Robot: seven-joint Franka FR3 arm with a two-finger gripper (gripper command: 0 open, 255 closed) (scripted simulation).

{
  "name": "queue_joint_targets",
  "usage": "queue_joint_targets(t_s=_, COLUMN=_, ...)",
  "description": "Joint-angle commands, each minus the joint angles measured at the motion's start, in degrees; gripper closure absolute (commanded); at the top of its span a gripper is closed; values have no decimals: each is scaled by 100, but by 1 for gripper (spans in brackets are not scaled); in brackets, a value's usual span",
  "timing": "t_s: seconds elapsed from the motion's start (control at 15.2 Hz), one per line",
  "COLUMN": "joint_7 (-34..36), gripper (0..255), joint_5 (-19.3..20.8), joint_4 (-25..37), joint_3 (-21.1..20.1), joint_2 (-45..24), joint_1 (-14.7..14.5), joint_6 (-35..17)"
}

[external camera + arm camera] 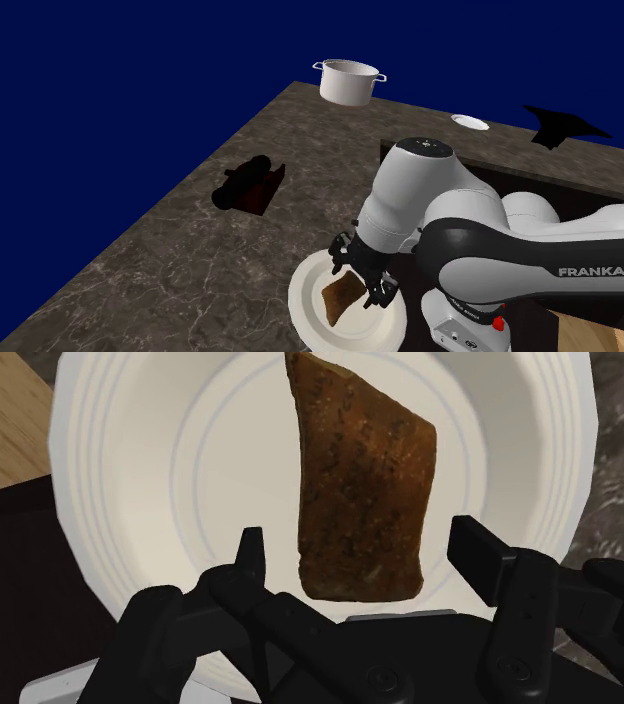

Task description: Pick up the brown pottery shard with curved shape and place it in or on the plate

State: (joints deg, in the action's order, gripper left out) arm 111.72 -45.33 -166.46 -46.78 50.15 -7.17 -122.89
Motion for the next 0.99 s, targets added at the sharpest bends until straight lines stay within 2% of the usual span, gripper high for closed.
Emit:
queue_joint_targets(t_s=0.0, joint_7=0, gripper=0, joint_5=0, joint_4=0, joint_3=0, joint_2=0, joint_1=0, joint_6=0)
queue_joint_targets(t_s=0.13, joint_7=0, gripper=0, joint_5=0, joint_4=0, joint_3=0, joint_2=0, joint_1=0, joint_6=0)
queue_joint_targets(t_s=0.4, joint_7=123, gripper=0, joint_5=552, joint_4=354, joint_3=621, joint_2=603, joint_1=10, joint_6=966)
queue_joint_targets(t_s=0.92, joint_7=124, gripper=0, joint_5=554, joint_4=354, joint_3=623, joint_2=603, joint_1=9, joint_6=965)
